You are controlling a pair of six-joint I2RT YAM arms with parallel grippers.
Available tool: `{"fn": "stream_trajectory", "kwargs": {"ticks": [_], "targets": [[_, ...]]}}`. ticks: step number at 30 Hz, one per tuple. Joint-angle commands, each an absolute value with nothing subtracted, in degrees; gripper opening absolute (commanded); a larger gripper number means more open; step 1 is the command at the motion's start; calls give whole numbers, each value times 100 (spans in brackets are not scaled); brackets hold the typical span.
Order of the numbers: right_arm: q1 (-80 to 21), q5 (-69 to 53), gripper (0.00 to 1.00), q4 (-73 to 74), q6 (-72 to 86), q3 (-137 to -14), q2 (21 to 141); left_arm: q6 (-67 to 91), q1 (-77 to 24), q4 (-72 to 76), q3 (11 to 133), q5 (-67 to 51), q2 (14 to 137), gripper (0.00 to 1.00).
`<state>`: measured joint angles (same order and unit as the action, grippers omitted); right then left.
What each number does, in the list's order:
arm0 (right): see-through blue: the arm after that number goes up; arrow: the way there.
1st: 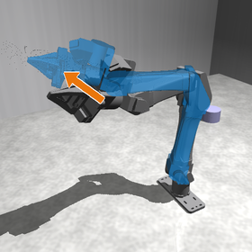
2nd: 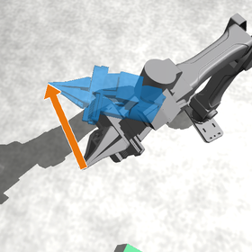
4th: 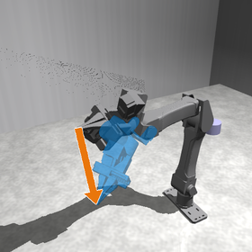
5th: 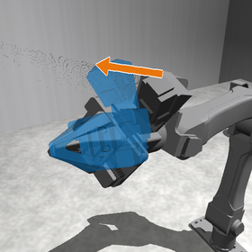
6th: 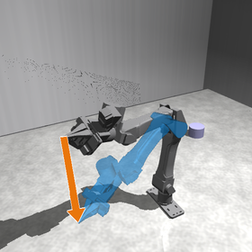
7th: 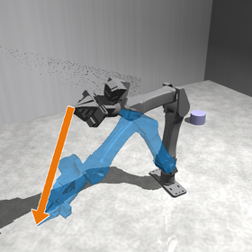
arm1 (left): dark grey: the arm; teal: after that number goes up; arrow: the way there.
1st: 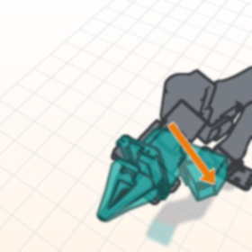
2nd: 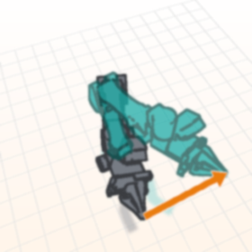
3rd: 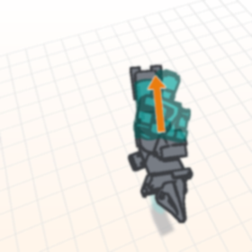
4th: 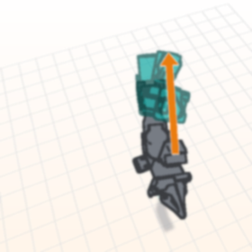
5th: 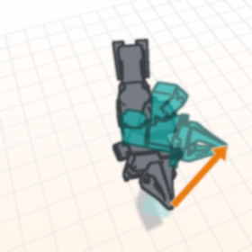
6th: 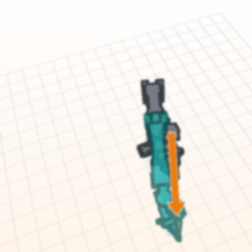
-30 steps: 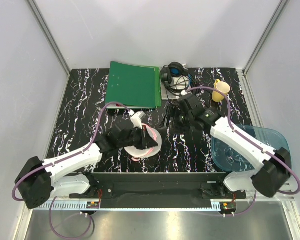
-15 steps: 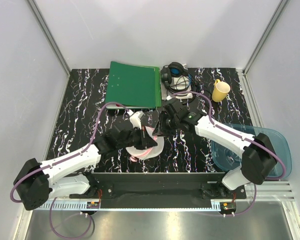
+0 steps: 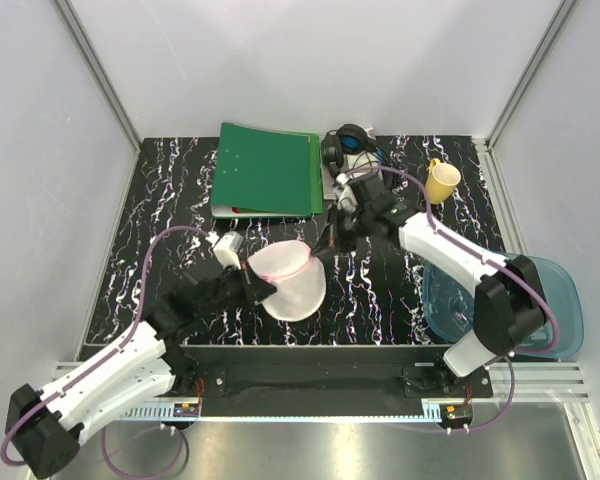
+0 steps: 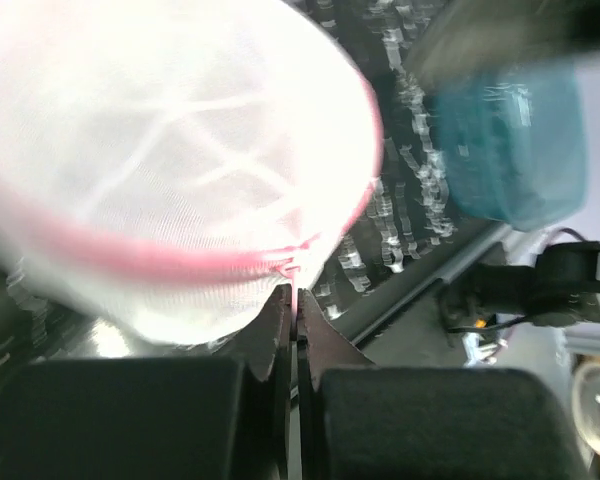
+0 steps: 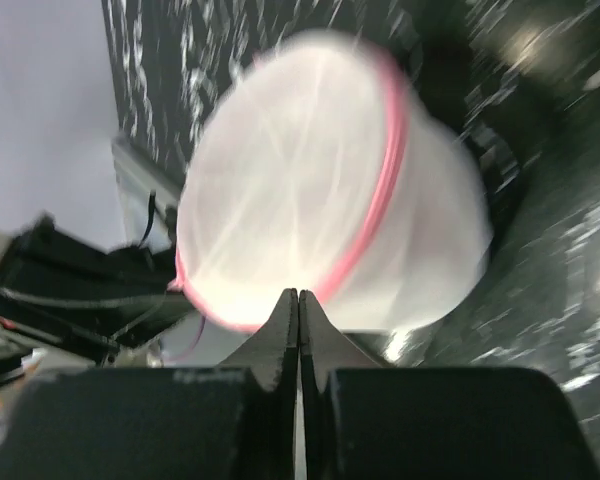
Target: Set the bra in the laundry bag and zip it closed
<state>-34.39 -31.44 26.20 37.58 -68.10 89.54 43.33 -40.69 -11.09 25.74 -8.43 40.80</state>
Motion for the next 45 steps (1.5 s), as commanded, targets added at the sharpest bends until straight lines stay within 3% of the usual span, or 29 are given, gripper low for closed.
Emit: {"fn": "stream_trajectory", "kwargs": {"ticks": [1,7,9,11,14,21,26,31,40,43,44,45], "targets": [[-2909,-3471,0,2715,2761,-7373,9403,4175,-3937,-1802,2487,-1115,3911,0],[-2953,-2527,0,3453,2820,-8024,9695,4210,-3929,-1451,2821,-1379,4182,0],[-3067,-2129,35,3690,3293,-7972,9467,4227,-3937,-1188,3013,-1493,4394,0],[-3355,-1689,62,3657,3855,-7631,8958,4271,-3946,-994,3111,-1573,4675,0],[-3796,-1083,80,3647,4453,-7183,8351,4289,-4051,-712,3295,-1661,5000,0],[-4517,-502,88,2796,6774,-5820,7157,4403,-4780,-185,3559,-1600,5572,0],[-4544,-88,82,2198,7724,-5090,6706,4500,-5106,-62,3586,-1494,5704,0],[-4544,-527,70,1750,7840,-5019,7171,4491,-5221,-53,3595,-1459,5722,0],[-4623,-870,65,1530,7383,-5423,7804,4456,-5309,-53,3542,-1503,5774,0],[-4632,-748,45,1468,7418,-5362,7831,4438,-5309,-70,3551,-1538,5792,0],[-4641,-651,17,1468,7427,-5353,7788,4447,-5309,-114,3542,-1495,5775,0],[-4597,-450,0,1476,7392,-5300,7761,4465,-5309,-166,3507,-1451,5731,0]]}}
